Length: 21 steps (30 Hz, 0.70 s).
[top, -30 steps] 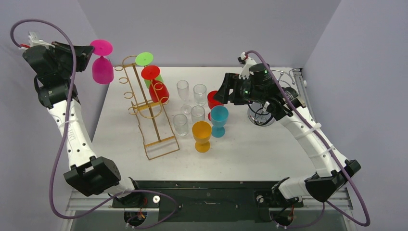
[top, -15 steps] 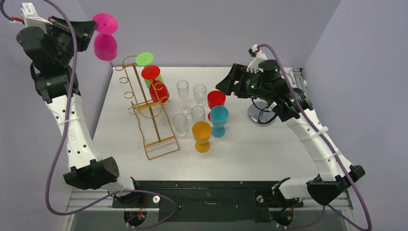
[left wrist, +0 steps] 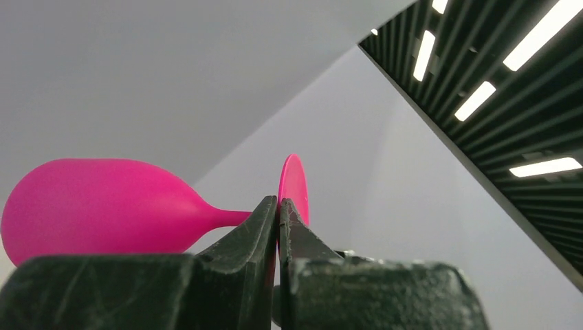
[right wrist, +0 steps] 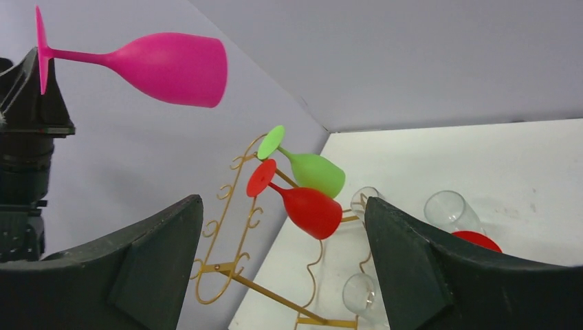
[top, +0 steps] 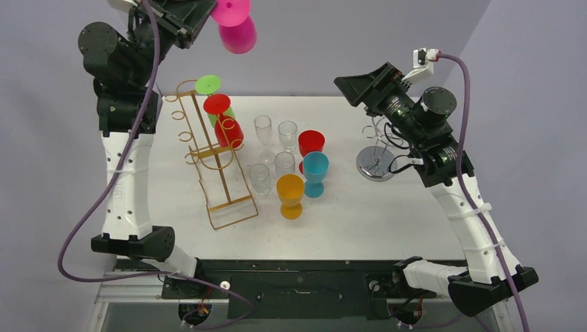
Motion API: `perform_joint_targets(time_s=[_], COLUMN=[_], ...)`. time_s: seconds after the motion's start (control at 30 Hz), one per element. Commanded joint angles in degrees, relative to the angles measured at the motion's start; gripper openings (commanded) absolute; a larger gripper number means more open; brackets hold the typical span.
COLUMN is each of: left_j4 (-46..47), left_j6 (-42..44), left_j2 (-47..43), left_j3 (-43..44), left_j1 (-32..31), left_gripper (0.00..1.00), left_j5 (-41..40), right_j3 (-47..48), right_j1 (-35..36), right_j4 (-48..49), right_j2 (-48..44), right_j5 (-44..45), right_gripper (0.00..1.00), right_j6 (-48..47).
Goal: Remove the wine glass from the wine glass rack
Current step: Place the wine glass at the center of the board.
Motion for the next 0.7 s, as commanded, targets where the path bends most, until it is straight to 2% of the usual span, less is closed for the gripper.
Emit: perform_joint_targets(time_s=[0.0, 0.17, 0.37, 0.67], left_j4=[13.41, 24.41, 34.0, 39.89], left_j6=[-10.57, -22.45, -33.43, -40.17], left_j2=[-0.02, -1.41, -2.77, -3.5], left_j3=[-3.7, -12.3, -20.43, -25.07], left_j1=[-5.88, -10.22, -13.65, -17.31], left_gripper=[0.0, 0.0, 0.0, 0.0], left_j5=[0.1, -0.06, -0.71, -1.5], right_j3=[-3.17, -8.85, -13.62, -14.11], right_j1=[-0.37, -0.42, -0.26, -0.11], right_j4=[15.23, 27.49, 37.83, 40.61], right_j2=[-1.28, -2.53, -2.61, -1.11], right_j5=[-4.09, -5.39, -5.7, -5.05], right_gripper=[0.83, 0.85, 0.86, 0.85], right_j6=[4.24, 8.66, 12.27, 13.75])
